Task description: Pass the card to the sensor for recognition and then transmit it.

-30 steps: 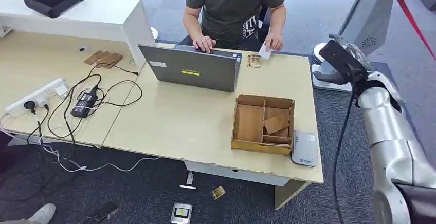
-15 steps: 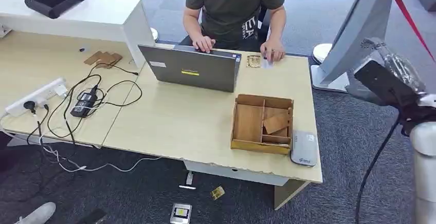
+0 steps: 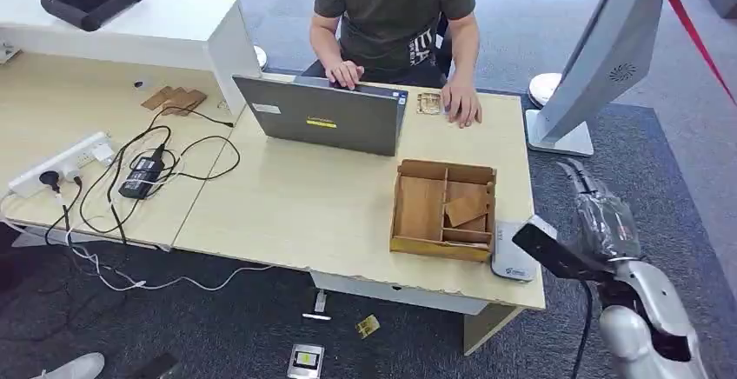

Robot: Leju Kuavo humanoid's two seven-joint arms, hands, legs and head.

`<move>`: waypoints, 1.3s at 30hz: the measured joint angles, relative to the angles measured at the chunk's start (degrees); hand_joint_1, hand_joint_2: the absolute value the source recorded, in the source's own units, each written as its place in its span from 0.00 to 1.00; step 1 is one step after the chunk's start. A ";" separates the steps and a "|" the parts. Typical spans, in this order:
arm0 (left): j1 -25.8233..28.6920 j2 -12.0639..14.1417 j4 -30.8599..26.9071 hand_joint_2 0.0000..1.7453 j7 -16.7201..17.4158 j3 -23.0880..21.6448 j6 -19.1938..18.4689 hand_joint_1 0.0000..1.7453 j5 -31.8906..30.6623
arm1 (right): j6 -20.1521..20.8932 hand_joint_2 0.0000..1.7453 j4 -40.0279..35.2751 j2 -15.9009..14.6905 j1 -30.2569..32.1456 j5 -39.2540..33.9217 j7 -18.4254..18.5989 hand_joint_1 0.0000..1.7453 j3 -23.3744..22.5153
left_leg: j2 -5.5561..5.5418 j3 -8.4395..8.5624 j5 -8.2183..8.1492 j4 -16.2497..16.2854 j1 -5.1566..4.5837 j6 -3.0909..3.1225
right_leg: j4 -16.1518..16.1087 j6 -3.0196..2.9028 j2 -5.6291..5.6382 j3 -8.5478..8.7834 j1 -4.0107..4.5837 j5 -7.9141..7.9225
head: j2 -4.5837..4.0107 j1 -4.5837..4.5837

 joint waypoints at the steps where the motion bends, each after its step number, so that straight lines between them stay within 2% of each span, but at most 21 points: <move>1: 0.29 0.00 0.02 1.00 0.00 0.15 0.09 0.00 0.13 | -0.37 1.00 0.39 0.26 0.04 1.62 0.00 0.00 0.74 | 0.01 0.00 0.00 0.00 0.00 0.00 | 0.00 0.00 0.00 -0.01 0.00 0.00 | 0.00 0.00; 10: 1.20 0.00 0.02 1.00 -0.28 0.90 -0.13 0.00 0.20 | -2.32 1.00 3.91 1.84 0.04 8.36 0.42 0.00 6.43 | 0.02 -0.02 0.00 0.00 0.00 0.00 | -0.01 0.00 -0.01 -0.02 -0.01 0.00 | 0.00 0.02; 19: 1.11 0.18 0.02 1.00 -0.28 1.68 -0.61 0.00 0.20 | -2.60 1.00 6.62 3.61 -0.30 9.45 0.52 0.00 10.54 | 0.02 -0.02 0.00 0.00 0.00 0.00 | 0.00 0.00 -0.01 -0.02 0.00 0.00 | 0.00 0.00; 39: 1.34 0.63 0.02 1.00 -1.07 3.04 -0.72 0.00 0.44 | -3.89 1.00 11.93 5.22 -1.53 8.38 -0.17 0.00 13.95 | 0.02 -0.03 0.00 0.00 0.00 0.00 | -0.01 0.00 -0.01 -0.04 -0.01 0.00 | 0.00 0.00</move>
